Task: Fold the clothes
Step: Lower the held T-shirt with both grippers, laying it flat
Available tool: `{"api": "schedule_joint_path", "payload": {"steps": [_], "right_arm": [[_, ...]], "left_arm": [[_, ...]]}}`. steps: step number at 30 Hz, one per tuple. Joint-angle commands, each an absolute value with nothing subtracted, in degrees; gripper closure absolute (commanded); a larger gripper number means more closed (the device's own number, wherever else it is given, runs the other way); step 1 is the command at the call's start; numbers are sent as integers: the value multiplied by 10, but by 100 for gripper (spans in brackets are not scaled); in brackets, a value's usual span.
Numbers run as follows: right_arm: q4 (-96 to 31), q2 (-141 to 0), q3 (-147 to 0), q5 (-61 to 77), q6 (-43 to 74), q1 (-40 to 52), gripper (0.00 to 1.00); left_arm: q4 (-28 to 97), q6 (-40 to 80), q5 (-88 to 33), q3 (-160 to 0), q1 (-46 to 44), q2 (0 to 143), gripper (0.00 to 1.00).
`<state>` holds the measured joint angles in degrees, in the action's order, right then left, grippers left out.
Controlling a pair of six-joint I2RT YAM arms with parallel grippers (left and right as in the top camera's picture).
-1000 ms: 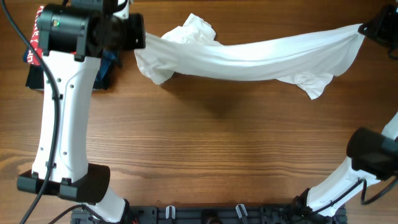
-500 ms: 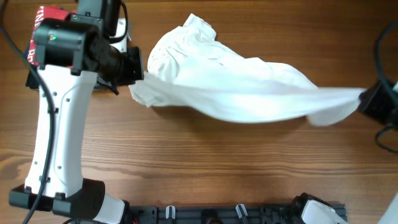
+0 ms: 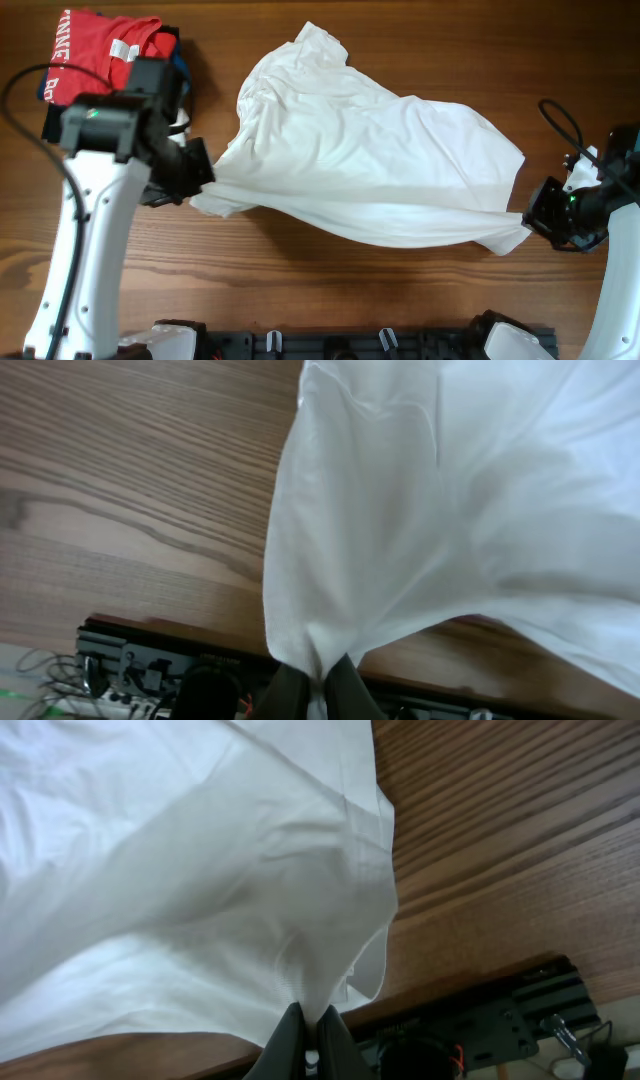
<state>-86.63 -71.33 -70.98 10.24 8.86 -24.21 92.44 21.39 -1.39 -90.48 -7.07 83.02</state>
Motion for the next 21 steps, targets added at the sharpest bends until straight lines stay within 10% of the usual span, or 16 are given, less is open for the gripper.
{"api": "schedule_joint_path", "payload": {"steps": [1, 21], "right_arm": [[-885, -697, -708, 119, 108, -244, 96], [-793, -624, -495, 174, 230, -225, 96]], "left_arm": [[922, 230, 1, -899, -30, 821, 96], [741, 234, -32, -733, -24, 827, 96]]}}
